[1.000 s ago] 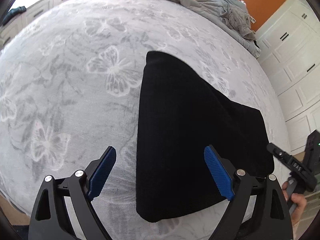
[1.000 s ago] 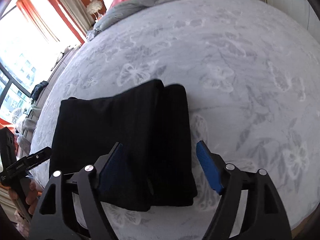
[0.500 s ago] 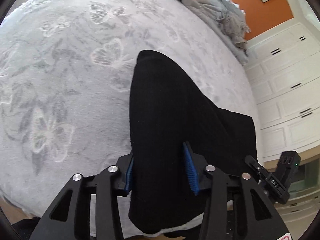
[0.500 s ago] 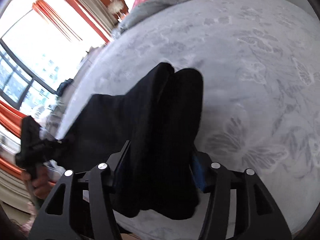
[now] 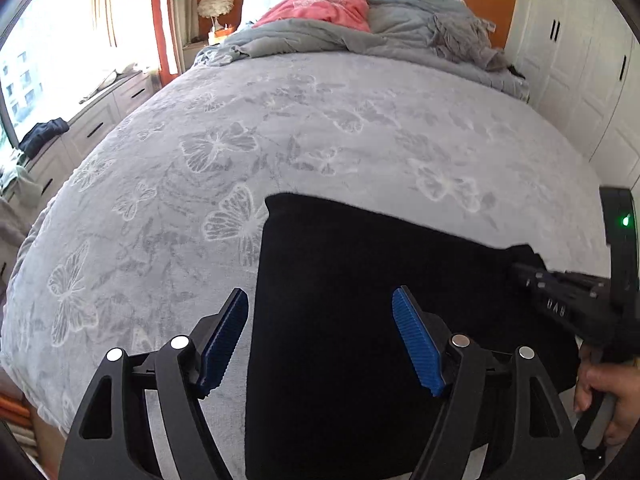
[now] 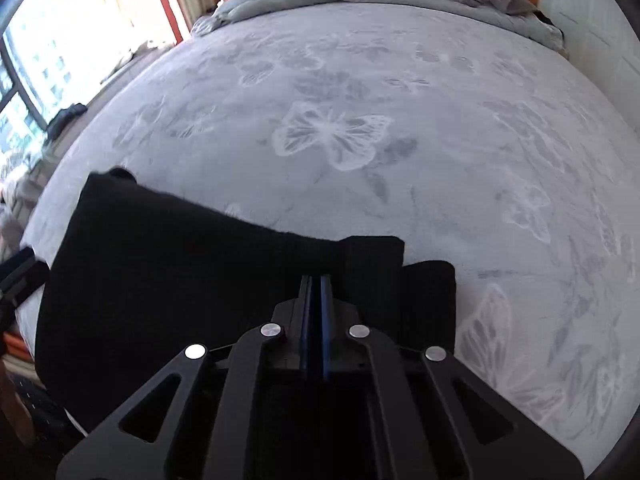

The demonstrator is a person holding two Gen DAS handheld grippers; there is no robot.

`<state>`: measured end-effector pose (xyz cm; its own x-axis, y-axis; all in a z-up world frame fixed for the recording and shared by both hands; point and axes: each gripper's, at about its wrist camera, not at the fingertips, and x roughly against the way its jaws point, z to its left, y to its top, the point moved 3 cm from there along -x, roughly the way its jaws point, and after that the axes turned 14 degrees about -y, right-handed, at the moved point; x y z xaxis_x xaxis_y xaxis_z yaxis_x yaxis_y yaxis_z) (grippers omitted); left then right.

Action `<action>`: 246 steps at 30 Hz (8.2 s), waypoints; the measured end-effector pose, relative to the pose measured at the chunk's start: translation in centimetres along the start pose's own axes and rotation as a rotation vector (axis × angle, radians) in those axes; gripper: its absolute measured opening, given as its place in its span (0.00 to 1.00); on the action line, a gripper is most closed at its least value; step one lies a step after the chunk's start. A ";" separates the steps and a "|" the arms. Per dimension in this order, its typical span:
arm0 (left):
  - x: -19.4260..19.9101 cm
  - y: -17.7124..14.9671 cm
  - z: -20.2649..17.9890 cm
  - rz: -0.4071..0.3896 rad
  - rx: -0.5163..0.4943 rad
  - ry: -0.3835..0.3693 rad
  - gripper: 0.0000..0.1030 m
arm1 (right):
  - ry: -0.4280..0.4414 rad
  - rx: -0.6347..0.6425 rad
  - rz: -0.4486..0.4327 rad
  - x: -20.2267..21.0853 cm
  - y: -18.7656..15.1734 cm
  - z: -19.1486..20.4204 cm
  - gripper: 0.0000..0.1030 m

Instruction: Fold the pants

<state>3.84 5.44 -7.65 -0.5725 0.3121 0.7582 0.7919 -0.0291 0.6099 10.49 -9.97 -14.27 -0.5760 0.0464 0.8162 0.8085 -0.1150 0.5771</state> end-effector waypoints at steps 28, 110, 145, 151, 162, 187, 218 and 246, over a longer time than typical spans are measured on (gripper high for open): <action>-0.4 -2.5 -1.9 0.029 -0.042 0.012 0.76 | 0.183 -0.130 -0.118 11.0 -6.7 -1.6 0.15; -0.7 -6.9 2.8 0.166 0.153 -0.172 0.86 | 0.013 -0.151 0.062 4.6 -10.5 -4.5 0.86; -2.7 -8.3 -1.3 0.242 0.219 -0.191 0.83 | 0.197 -0.243 0.082 3.9 -11.3 -4.3 0.58; -0.2 -7.7 -3.4 0.198 0.092 -0.149 0.37 | 0.194 -0.252 0.042 5.9 -11.2 -4.0 0.38; 10.7 -4.5 -5.9 0.062 0.092 -0.279 0.29 | 0.273 -0.218 -0.112 17.2 -10.3 -3.5 0.36; 31.8 15.7 -13.0 -0.644 -0.219 -0.359 0.31 | 0.415 -0.103 -0.889 38.7 12.5 -5.2 0.37; -11.8 21.7 7.0 -0.241 0.022 0.010 0.85 | 0.149 -0.043 -0.267 -6.0 21.3 -7.4 0.79; -23.3 22.1 11.3 -0.040 0.376 -0.253 0.61 | 0.168 -0.176 0.024 -17.4 21.9 -7.0 0.45</action>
<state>37.08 8.27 -14.46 -0.5715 0.5294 0.6270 0.8190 0.3197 0.4765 37.39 -20.21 -16.03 -0.5804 -0.1223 0.8051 0.7974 -0.2857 0.5315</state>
